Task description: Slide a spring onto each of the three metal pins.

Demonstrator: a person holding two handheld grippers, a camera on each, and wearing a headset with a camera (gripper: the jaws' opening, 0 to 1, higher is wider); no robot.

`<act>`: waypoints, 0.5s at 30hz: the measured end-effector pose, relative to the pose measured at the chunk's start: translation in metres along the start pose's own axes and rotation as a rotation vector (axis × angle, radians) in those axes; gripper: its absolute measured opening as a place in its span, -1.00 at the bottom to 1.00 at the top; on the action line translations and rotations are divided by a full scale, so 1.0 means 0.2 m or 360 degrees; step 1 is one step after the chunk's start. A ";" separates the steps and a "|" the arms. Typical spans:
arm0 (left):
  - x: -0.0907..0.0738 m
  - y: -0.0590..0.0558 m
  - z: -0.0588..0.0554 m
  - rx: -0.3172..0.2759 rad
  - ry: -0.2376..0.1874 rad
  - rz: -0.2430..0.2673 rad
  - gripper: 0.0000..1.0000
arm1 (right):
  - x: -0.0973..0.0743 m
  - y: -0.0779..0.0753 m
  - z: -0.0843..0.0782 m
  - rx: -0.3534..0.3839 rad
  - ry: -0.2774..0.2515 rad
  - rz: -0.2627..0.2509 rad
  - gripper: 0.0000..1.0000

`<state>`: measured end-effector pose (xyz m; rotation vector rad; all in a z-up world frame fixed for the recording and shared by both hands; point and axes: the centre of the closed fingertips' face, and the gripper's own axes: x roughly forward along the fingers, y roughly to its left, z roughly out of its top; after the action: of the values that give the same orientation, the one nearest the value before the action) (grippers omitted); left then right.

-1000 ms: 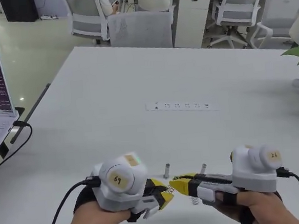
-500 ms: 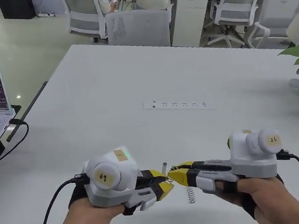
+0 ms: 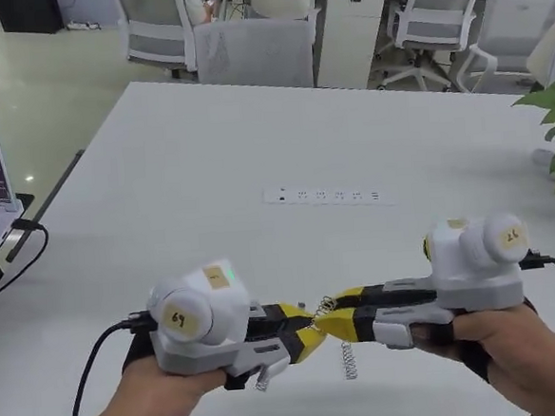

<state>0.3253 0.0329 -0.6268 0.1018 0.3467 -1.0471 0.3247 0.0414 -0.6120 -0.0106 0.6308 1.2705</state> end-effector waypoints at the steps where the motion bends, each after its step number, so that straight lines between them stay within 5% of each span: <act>1: 0.00 0.00 0.00 0.0006 0.0000 -0.0005 -0.96 | 0.00 0.00 0.00 -0.0012 0.0008 0.0004 -0.62; 15: 0.00 -0.05 0.01 0.0052 0.0022 -0.0097 -0.96 | -0.06 0.05 0.01 -0.0372 0.0369 0.0143 -0.61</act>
<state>0.3167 0.0269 -0.6251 0.1283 0.3469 -1.1130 0.3159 0.0353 -0.6023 -0.3298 0.6833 1.4367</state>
